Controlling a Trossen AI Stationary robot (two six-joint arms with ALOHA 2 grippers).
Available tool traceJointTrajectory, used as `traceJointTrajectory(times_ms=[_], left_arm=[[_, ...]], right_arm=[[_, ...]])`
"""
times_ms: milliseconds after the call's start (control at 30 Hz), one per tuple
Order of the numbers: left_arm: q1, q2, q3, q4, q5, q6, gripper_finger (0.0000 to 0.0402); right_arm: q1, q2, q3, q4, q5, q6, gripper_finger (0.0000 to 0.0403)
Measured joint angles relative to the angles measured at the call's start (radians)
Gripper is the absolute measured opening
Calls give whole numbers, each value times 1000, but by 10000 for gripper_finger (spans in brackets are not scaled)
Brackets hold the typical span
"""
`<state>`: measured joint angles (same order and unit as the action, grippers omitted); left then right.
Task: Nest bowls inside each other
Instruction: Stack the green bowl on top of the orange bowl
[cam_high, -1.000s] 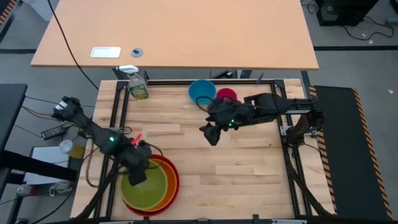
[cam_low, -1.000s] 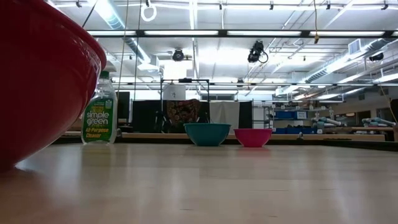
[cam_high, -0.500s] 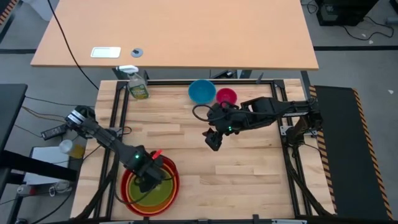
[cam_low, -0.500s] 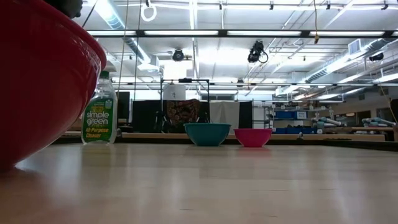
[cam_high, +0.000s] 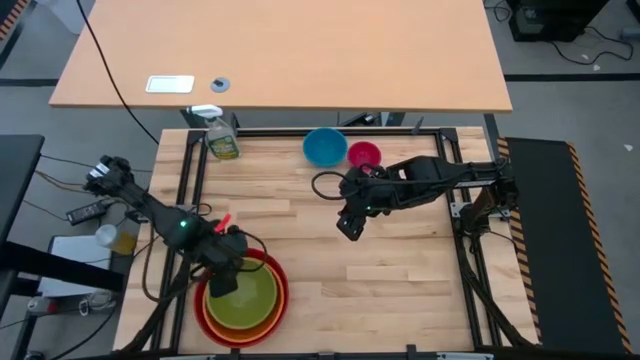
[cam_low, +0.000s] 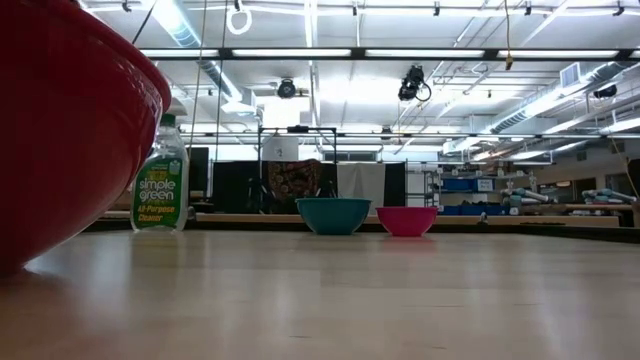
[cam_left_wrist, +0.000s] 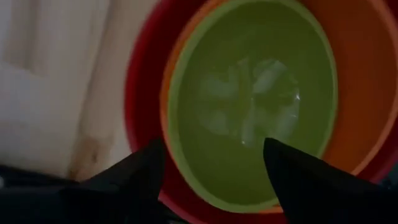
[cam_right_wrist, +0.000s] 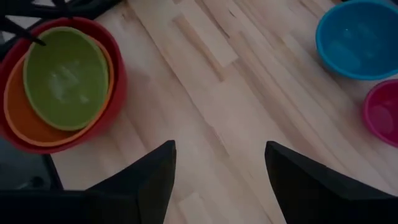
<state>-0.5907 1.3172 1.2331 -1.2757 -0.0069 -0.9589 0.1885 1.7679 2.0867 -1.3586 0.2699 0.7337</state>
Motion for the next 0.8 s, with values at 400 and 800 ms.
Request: traceJointTrajectory(times_ms=[400,800], left_arm=[[-2,48,-76,-43,-131,193,270],[-8,70,-83,-39,-163,211,270]], right_arm=[[-7,0,-1,54,0,-6,252],[-63,24,-2,81,-5,-62,246]])
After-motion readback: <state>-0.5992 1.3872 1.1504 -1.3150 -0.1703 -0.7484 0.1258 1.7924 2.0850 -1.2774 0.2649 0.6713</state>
